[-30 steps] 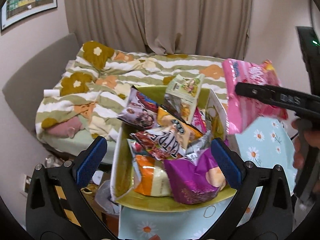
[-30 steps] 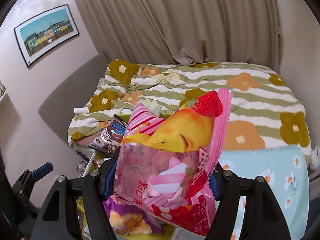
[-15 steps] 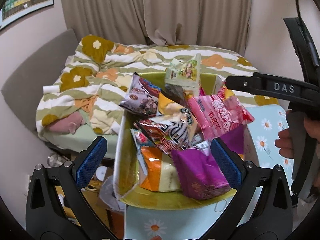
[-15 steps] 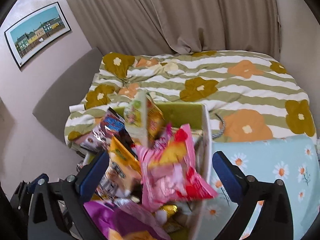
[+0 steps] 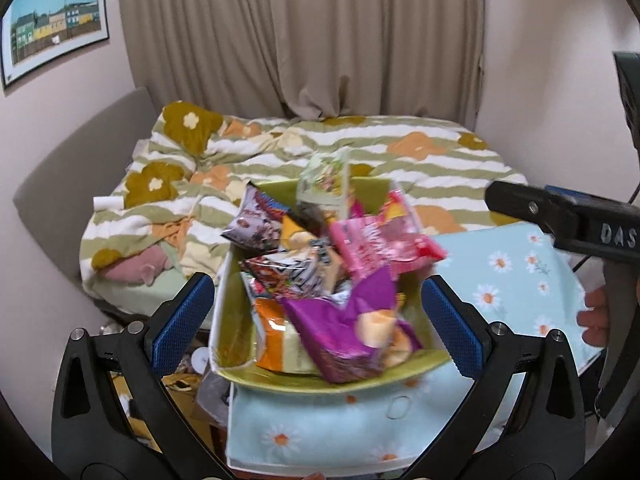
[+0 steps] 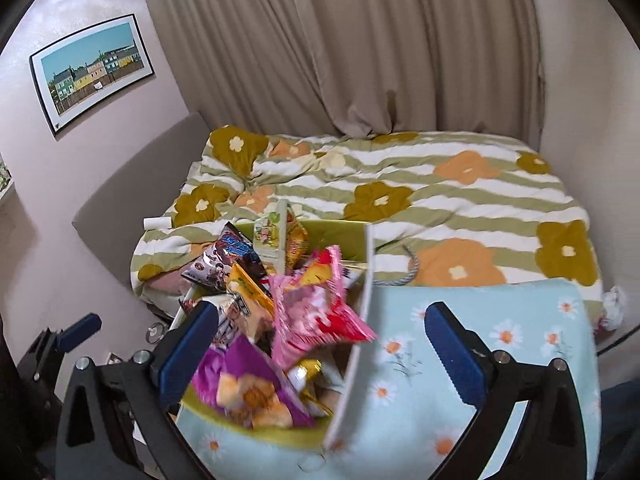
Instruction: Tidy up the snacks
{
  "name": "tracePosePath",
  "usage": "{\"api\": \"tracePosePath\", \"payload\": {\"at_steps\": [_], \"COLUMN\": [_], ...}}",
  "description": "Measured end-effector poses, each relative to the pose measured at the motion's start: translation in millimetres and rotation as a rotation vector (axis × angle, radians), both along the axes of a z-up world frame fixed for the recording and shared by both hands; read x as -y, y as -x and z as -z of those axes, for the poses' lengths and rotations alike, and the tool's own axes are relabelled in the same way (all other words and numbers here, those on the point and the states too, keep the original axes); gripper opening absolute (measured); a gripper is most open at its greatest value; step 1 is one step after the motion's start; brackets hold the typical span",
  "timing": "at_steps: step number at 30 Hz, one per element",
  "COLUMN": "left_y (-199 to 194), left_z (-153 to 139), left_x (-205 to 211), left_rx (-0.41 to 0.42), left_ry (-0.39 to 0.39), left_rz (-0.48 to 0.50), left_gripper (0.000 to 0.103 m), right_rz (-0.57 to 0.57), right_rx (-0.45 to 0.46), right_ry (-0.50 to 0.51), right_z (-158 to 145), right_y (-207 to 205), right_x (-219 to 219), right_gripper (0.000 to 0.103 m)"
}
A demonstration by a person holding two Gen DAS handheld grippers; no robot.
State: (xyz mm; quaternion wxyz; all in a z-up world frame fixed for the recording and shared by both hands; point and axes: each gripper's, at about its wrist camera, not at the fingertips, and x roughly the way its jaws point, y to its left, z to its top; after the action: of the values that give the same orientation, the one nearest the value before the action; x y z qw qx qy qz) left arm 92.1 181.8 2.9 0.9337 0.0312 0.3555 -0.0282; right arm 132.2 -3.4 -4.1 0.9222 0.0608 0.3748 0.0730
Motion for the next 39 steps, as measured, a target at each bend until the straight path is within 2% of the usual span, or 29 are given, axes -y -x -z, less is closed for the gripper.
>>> {"api": "tracePosePath", "payload": {"at_steps": [6, 11, 17, 27, 39], "left_y": [31.0, 50.9, 72.4, 90.7, 95.5], "left_z": [-16.5, -21.2, -21.4, -24.8, -25.4], "left_x": [19.0, 31.7, 35.3, 46.0, 46.6], "left_rx": [0.037, 0.063, 0.076, 0.099, 0.104], "left_ry": [0.016, 0.005, 0.019, 0.03, 0.038], "left_rz": [0.018, 0.035, 0.039, 0.065, 0.067], "left_gripper": [0.103, 0.103, 0.103, 0.103, 0.103], "right_rz": [0.075, 0.116, 0.152, 0.189, 0.196], "right_rx": [0.035, 0.039, 0.039, 0.057, 0.069], "right_ry": [0.093, 0.167, 0.18, 0.169, 0.175], "right_z": [-19.9, -21.4, -20.4, -19.9, -23.3], "right_y": [57.5, 90.6, 119.0, 141.5, 146.2], "right_x": [21.3, 32.7, 42.7, 49.6, 50.5], "right_gripper": [0.103, 0.103, 0.103, 0.103, 0.103]}}
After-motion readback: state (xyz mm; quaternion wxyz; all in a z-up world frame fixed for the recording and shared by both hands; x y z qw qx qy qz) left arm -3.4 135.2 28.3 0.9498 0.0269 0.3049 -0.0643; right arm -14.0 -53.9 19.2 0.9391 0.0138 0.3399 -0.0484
